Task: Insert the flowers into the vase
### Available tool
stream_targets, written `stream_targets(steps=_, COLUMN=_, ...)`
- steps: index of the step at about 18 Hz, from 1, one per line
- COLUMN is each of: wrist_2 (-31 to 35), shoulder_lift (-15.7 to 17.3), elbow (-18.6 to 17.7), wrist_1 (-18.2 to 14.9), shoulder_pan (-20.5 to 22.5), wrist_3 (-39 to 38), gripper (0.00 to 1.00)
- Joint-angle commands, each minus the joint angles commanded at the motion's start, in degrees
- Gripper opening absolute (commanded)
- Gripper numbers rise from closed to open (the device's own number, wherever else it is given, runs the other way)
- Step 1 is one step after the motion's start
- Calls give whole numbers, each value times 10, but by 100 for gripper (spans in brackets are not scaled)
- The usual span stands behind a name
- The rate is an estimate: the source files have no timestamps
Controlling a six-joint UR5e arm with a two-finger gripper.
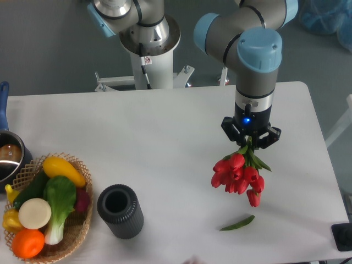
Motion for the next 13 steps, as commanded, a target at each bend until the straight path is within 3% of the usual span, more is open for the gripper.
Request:
stream_targets(steps=8, wrist_2=-31, shoulder_lift=19, elbow=0, wrist_1=1, shoulder_pan=0, wrist_3=-1, gripper=2)
stream_targets(steps=13, wrist_2=-94, shoulder_lift=30, elbow=0, wrist_1=18, shoulder_pan=2, wrist_3=-8, gripper=3)
